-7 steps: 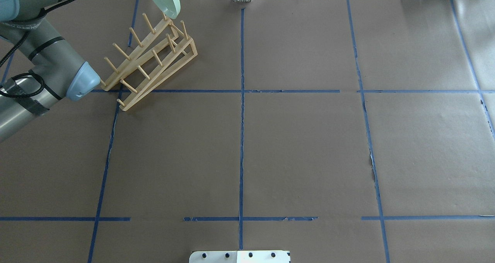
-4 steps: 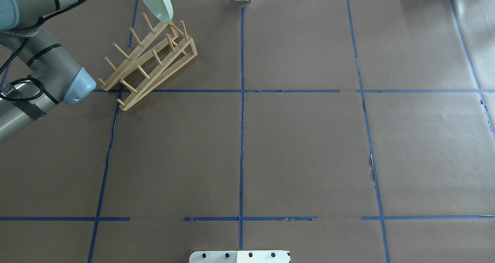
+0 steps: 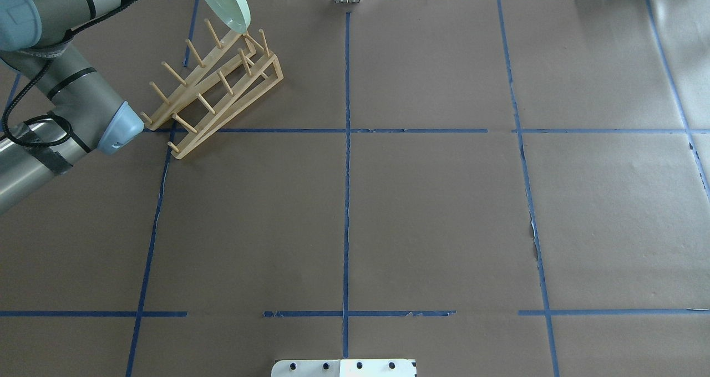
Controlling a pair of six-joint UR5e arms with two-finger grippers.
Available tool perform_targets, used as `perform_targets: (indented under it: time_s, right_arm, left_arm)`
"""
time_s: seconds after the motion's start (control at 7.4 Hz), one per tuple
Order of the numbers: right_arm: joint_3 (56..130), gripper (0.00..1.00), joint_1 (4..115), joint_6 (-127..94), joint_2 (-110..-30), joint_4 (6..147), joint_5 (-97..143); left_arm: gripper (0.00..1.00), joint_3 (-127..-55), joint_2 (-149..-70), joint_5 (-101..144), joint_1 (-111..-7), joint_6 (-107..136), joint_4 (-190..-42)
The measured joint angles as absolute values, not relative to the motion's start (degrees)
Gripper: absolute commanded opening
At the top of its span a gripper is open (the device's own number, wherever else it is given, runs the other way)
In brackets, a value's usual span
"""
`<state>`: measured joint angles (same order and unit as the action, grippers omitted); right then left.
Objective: Place plate on rack
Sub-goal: 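Lower the upright plate into a slot of the wooden rack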
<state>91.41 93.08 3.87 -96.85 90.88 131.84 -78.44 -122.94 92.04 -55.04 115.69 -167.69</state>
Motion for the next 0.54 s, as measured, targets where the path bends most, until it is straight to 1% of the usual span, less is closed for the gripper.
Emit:
perform_targets:
  time_s: [0.54]
  right_arm:
    - [91.4,1.0,93.1,3.9,-96.8,90.9,131.8]
  left_arm:
    - [0.0,-77.2,-122.9,91.2,-52.7,115.6,-167.8]
